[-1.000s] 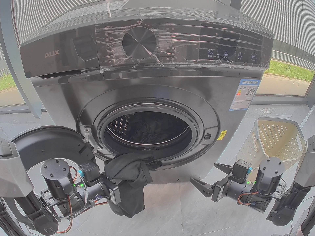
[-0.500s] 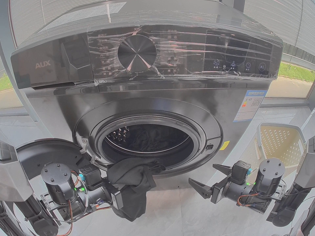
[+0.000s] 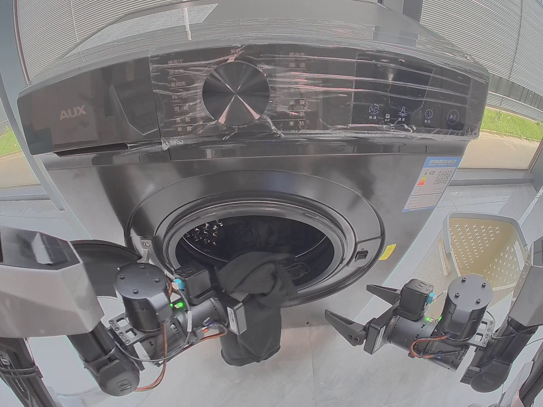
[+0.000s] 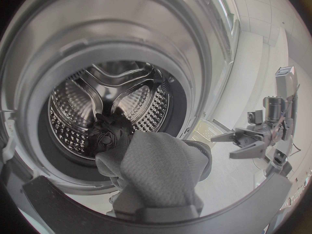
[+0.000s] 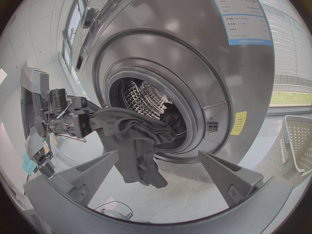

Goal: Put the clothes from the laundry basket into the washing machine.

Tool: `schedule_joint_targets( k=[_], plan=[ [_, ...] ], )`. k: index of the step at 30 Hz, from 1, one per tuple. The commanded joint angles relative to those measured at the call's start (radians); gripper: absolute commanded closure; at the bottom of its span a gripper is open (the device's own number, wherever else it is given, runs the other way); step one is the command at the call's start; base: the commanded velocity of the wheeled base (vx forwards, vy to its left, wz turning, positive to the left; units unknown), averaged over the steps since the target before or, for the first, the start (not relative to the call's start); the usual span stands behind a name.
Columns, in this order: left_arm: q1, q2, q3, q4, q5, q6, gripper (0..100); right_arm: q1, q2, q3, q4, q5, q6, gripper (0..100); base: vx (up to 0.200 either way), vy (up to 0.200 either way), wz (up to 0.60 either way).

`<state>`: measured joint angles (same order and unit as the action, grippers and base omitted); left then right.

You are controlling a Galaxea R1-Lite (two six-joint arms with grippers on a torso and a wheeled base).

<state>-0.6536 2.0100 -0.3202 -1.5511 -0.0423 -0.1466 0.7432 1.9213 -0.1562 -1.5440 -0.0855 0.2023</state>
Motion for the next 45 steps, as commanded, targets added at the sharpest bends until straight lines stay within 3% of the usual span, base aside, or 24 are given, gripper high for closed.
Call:
schedule_joint_targets(
  k=[1, 7, 12, 24, 38, 45],
  plan=[
    [0.002, 0.164, -0.180, -0.001, 0.029, -0.028, 100, 0.001, -0.004, 0.006, -0.001, 0.001, -0.001, 0, 0.000, 0.000, 0.00],
    [0.000, 0.293, -0.385, -0.001, 0.096, -0.041, 100, 0.001, -0.010, 0.006, -0.001, 0.001, -0.001, 0, 0.000, 0.000, 0.00],
    [0.005, 0.377, -0.494, -0.001, 0.096, -0.048, 100, 0.001, -0.008, 0.007, -0.001, 0.001, -0.001, 0, 0.000, 0.000, 0.00],
    [0.101, 0.564, -0.838, 0.025, 0.098, -0.047, 100, -0.001, -0.004, 0.003, -0.001, 0.001, -0.001, 0, 0.000, 0.000, 0.00],
    [0.138, 0.558, -1.008, 0.221, 0.110, -0.028, 100, 0.001, -0.008, -0.005, -0.002, 0.001, -0.001, 0, 0.000, 0.000, 0.00],
    [0.155, 0.573, -1.113, 0.282, 0.180, -0.027, 100, 0.001, -0.008, -0.005, -0.002, 0.003, -0.001, 0, 0.000, 0.000, 0.00]
  ],
)
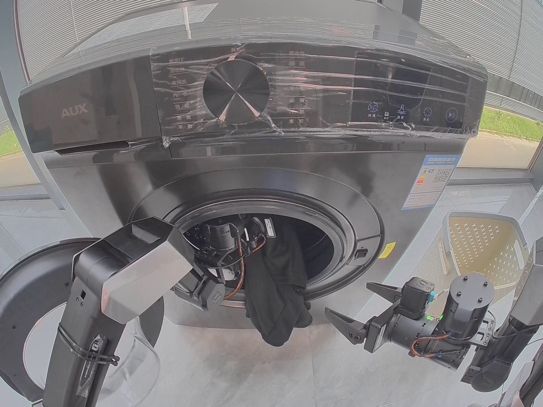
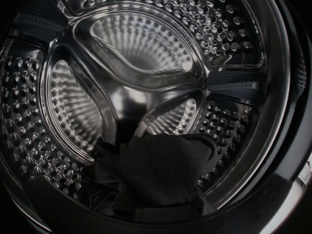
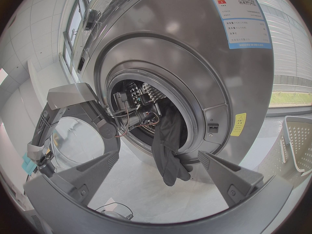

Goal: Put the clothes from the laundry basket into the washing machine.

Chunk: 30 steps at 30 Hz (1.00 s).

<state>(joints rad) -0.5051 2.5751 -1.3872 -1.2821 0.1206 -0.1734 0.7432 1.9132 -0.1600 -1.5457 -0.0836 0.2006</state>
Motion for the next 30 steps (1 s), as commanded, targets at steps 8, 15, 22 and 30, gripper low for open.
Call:
schedule_joint_targets(
  k=[8, 15, 22, 30],
  plan=[
    [0.011, 0.028, -0.082, 0.024, 0.045, 0.005, 100, 0.001, 0.001, 0.002, 0.001, -0.001, 0.000, 0, 0.000, 0.000, 0.00],
    [0.011, 0.031, -0.088, 0.023, 0.045, 0.017, 100, 0.001, 0.003, 0.004, 0.001, -0.001, 0.000, 0, 0.000, 0.000, 0.00],
    [0.005, 0.031, -0.078, 0.021, 0.043, 0.017, 0, 0.001, 0.003, 0.002, -0.001, 0.001, 0.000, 0, 0.000, 0.000, 0.00],
    [-0.018, 0.017, 0.022, 0.027, 0.024, 0.020, 0, -0.001, 0.001, 0.007, -0.001, 0.001, 0.002, 0, 0.000, 0.000, 0.00]
  ],
)
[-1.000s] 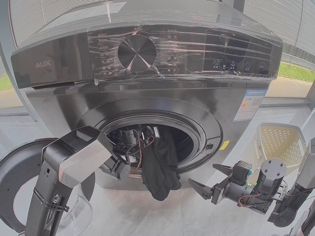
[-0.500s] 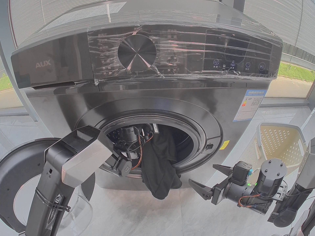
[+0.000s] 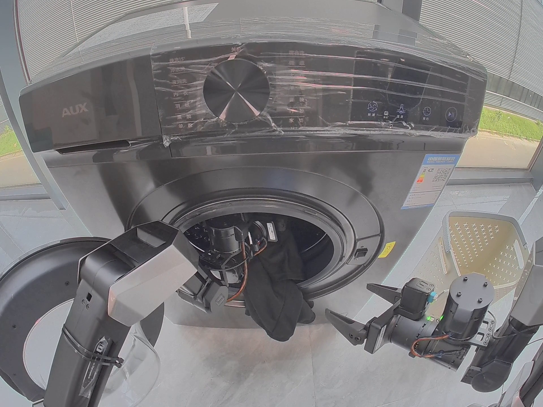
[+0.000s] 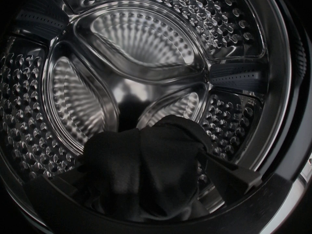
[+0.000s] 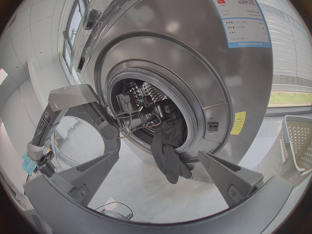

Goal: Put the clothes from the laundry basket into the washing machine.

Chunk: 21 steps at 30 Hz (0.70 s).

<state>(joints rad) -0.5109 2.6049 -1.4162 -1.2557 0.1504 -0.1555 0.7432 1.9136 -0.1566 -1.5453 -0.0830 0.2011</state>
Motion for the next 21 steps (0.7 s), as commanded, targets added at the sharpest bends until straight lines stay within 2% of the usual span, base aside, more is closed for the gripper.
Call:
schedule_joint_targets(
  k=[1, 3, 6, 10, 16, 21],
  plan=[
    [-0.018, -0.016, 0.079, -0.001, -0.014, 0.004, 0, -0.001, 0.001, 0.005, 0.001, 0.000, 0.000, 0, 0.000, 0.000, 0.00],
    [-0.031, -0.023, 0.115, -0.001, -0.023, 0.008, 0, -0.001, 0.001, 0.005, 0.001, 0.000, 0.001, 0, 0.000, 0.000, 0.00],
    [-0.040, -0.039, 0.186, 0.004, -0.040, 0.034, 0, -0.001, -0.001, 0.005, 0.001, 0.000, 0.000, 0, 0.000, 0.000, 0.00],
    [-0.054, -0.045, 0.266, 0.012, -0.058, 0.054, 0, -0.001, -0.002, 0.005, -0.001, 0.000, 0.000, 0, 0.000, 0.000, 0.00],
    [-0.054, -0.039, 0.324, 0.013, -0.077, 0.090, 0, 0.001, -0.002, 0.005, 0.001, 0.000, 0.000, 0, 0.000, 0.000, 0.00],
    [-0.052, -0.031, 0.310, 0.036, -0.077, 0.090, 0, 0.001, 0.004, 0.000, 0.001, 0.000, 0.000, 0, 0.000, 0.000, 0.00]
  ],
)
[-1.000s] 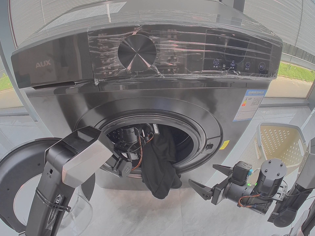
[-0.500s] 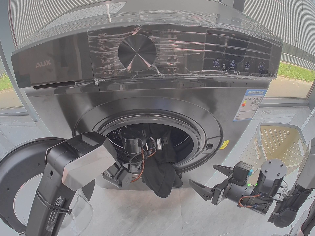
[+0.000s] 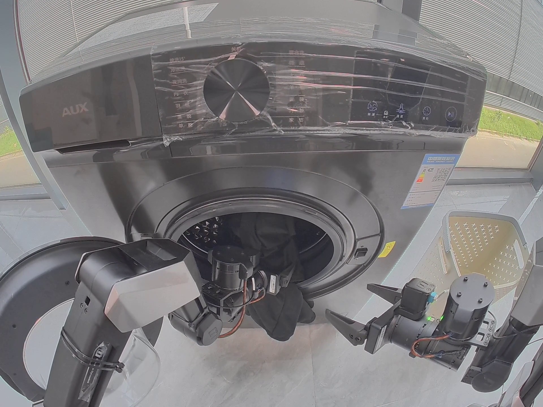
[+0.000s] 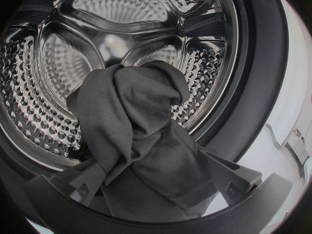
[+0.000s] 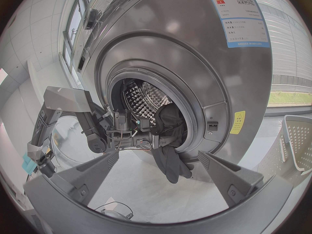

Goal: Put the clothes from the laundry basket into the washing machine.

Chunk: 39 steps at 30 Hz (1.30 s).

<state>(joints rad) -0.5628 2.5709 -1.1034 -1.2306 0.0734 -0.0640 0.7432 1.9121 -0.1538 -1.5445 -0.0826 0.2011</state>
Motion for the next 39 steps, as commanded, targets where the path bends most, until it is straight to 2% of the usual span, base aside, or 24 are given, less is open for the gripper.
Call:
schedule_joint_targets(
  k=[1, 4, 5, 14, 17, 18, 20, 25, 28, 37, 38, 39],
  plan=[
    [0.003, 0.008, -0.009, 0.014, -0.001, -0.002, 0, 0.001, 0.007, -0.004, 0.000, 0.000, 0.001, 0, 0.000, 0.000, 0.00],
    [0.007, 0.019, -0.015, 0.011, -0.001, 0.000, 0, 0.001, 0.007, -0.007, 0.000, 0.000, 0.000, 0, 0.000, 0.000, 0.00],
    [0.007, 0.020, -0.015, 0.010, -0.001, 0.000, 100, 0.001, 0.005, -0.007, 0.000, 0.000, 0.000, 0, 0.000, 0.000, 0.00],
    [0.007, 0.035, -0.056, 0.007, 0.005, -0.011, 100, 0.001, 0.001, -0.006, 0.000, 0.000, 0.000, 0, 0.000, 0.000, 0.00],
    [0.011, 0.034, -0.096, 0.010, 0.014, -0.030, 100, 0.001, 0.001, -0.004, 0.000, 0.000, 0.000, 0, 0.000, 0.000, 0.00],
    [0.014, 0.032, -0.122, 0.010, 0.026, -0.048, 100, 0.001, 0.001, -0.004, 0.000, 0.000, 0.001, 0, 0.000, 0.000, 0.00],
    [0.021, 0.032, -0.161, 0.007, 0.049, -0.065, 100, 0.001, 0.001, -0.004, 0.000, 0.000, 0.001, 0, 0.000, 0.000, 0.00],
    [0.046, 0.037, -0.280, 0.002, 0.089, -0.063, 100, 0.001, 0.002, -0.004, 0.000, 0.000, 0.000, 0, 0.000, 0.000, 0.00],
    [0.063, 0.040, -0.320, 0.000, 0.092, -0.063, 100, -0.001, -0.001, -0.004, 0.000, 0.000, 0.000, 0, 0.000, 0.000, 0.00],
    [0.072, 0.043, -0.319, -0.013, 0.088, -0.060, 100, -0.001, -0.001, -0.004, -0.002, 0.000, 0.001, 0, 0.000, 0.000, 0.00],
    [0.070, 0.043, -0.314, -0.016, 0.086, -0.060, 0, -0.001, -0.001, -0.004, -0.002, 0.000, 0.001, 0, 0.000, 0.000, 0.00],
    [0.069, 0.042, -0.308, -0.020, 0.086, -0.062, 0, -0.001, -0.001, -0.004, -0.002, 0.000, 0.001, 0, 0.000, 0.000, 0.00]
  ],
)
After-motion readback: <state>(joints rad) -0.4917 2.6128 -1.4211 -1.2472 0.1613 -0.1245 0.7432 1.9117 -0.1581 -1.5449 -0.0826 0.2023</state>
